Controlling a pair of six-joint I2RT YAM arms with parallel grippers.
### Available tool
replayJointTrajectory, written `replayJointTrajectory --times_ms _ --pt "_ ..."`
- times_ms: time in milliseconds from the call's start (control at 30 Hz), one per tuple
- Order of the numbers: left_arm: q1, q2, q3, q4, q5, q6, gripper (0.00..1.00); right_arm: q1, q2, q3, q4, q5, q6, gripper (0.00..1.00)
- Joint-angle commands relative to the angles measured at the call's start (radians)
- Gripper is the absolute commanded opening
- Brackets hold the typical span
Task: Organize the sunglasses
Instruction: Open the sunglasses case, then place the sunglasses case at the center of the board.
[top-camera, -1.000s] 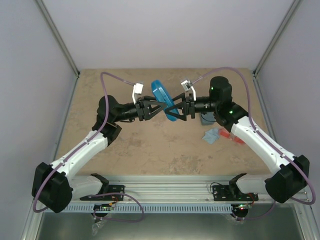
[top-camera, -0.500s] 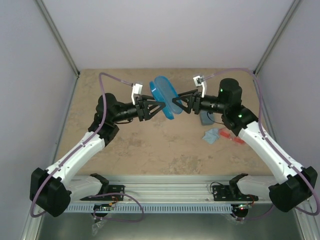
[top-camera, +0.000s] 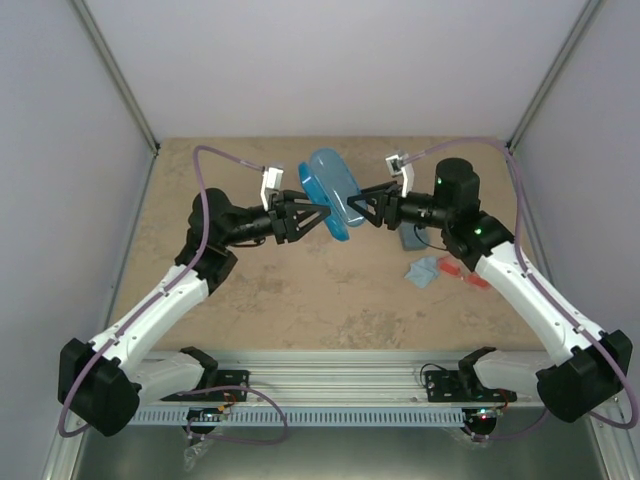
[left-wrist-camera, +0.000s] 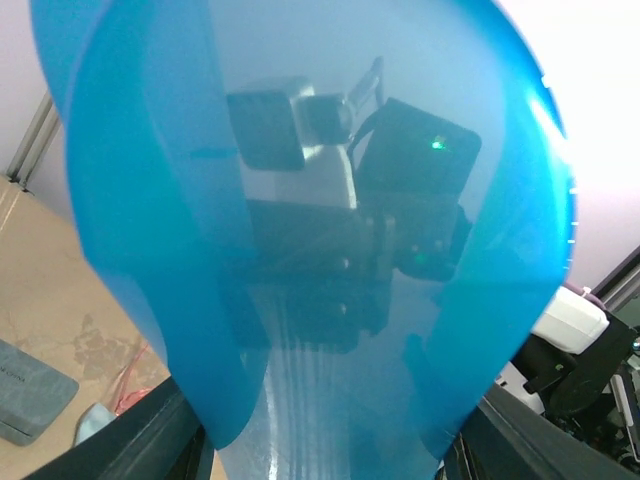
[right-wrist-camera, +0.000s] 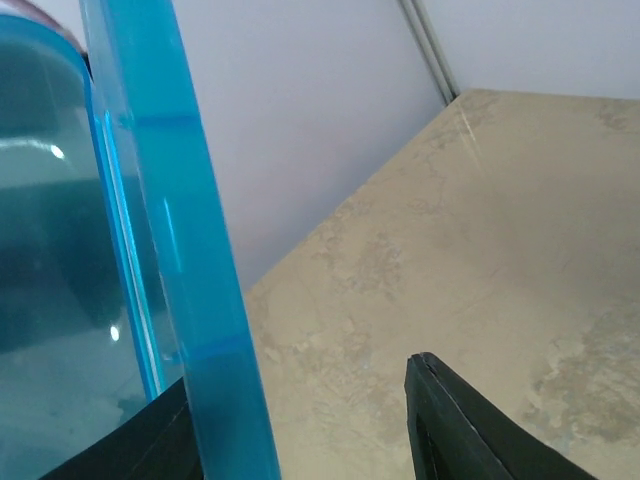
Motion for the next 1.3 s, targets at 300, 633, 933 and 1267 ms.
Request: replayJointTrajectory --times_ms 300,633,933,1267 --pt "0.0 -0.005 0.0 -0.028 -0.128 -0.005 0.69 0.01 -0.025 -0.031 -0.023 -0.038 -0.104 0.08" --pt "0.002 -0.094 -0.086 -0.392 -0.532 0.185 0.99 0.035 0.009 -0.025 -0.113 0.352 -0.357 0.01" --pt "0.001 -0.076 -0.027 -0.5 -0.631 0.201 0.85 0.164 0.091 -0.103 -0.101 0.731 -0.455 0.01" --pt "0.002 0.163 0.017 -0.558 -0.502 0.207 0.19 0.231 0.255 -0.118 -0.107 0.75 -0.4 0.01"
